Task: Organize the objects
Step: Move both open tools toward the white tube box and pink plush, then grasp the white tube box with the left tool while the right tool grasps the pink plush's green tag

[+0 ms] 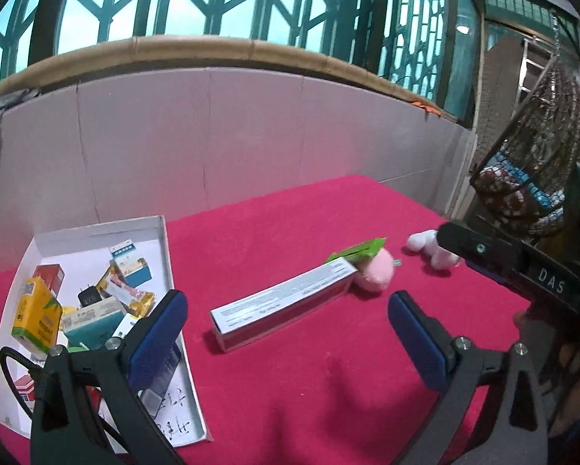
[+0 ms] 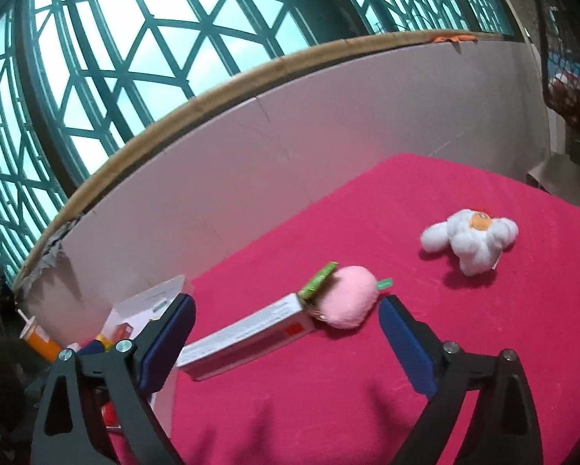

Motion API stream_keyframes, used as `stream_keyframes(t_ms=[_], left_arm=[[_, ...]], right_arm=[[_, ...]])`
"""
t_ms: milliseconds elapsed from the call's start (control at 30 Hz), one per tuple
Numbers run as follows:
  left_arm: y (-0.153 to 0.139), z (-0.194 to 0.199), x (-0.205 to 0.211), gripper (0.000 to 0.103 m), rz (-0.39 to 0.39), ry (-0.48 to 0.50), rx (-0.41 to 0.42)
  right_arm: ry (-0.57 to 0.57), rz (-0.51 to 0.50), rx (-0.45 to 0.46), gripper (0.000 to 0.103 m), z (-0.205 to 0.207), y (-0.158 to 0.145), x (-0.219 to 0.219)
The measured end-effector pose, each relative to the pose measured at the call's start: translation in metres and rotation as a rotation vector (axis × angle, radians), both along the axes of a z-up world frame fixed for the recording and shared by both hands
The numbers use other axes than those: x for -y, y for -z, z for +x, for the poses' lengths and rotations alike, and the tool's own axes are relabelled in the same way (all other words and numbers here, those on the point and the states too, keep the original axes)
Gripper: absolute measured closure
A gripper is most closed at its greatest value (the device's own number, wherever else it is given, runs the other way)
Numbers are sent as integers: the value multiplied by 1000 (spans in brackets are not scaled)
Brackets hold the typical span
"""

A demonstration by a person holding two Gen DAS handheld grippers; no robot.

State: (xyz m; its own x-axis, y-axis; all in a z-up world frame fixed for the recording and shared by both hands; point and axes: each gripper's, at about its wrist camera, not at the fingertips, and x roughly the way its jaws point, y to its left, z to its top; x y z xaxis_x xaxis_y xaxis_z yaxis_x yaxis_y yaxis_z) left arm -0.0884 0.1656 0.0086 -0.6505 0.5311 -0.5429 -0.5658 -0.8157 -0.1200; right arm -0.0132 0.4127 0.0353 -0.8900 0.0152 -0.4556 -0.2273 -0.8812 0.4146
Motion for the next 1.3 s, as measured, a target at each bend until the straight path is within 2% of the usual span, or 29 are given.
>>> stream_keyframes(t_ms=[300, 567, 800, 833, 900, 1067, 1100, 1133, 1167, 1200, 1267, 1300], left_arm=[[11, 0, -4, 0, -28, 28, 28], [32, -35, -15, 0, -195, 90, 74], [64, -57, -47, 0, -315, 110, 139], [67, -59, -50, 0, -325, 111, 138], [71, -63, -59, 0, -345, 107, 130], [84, -81, -72, 0, -382, 103, 169], [87, -84, -74, 0, -391, 101, 175], [90, -86, -76, 0, -399, 100, 180], [93, -87, -79, 0, -407, 102, 189], [96, -87, -81, 0, -416, 106, 197], [102, -84, -86, 0, -447, 119, 206], [103, -81, -88, 1, -467, 126, 198]], right_arm=[[42, 11, 11, 4, 4, 0, 2], [52, 4, 122, 4, -25, 29, -35], [5, -57, 164, 5, -69, 42, -52], [-5, -59, 171, 7, -78, 44, -50], [-15, -66, 187, 21, -90, 47, -47], [-24, -47, 309, 29, -123, 66, -31], [-4, -5, 313, 33, -127, 67, -27], [7, 22, 310, 37, -129, 66, -24], [8, 35, 306, 49, -131, 64, -22], [3, 46, 306, 55, -132, 63, -20], [-9, 82, 315, 59, -135, 61, -14], [-17, 102, 319, 67, -134, 61, -10]])
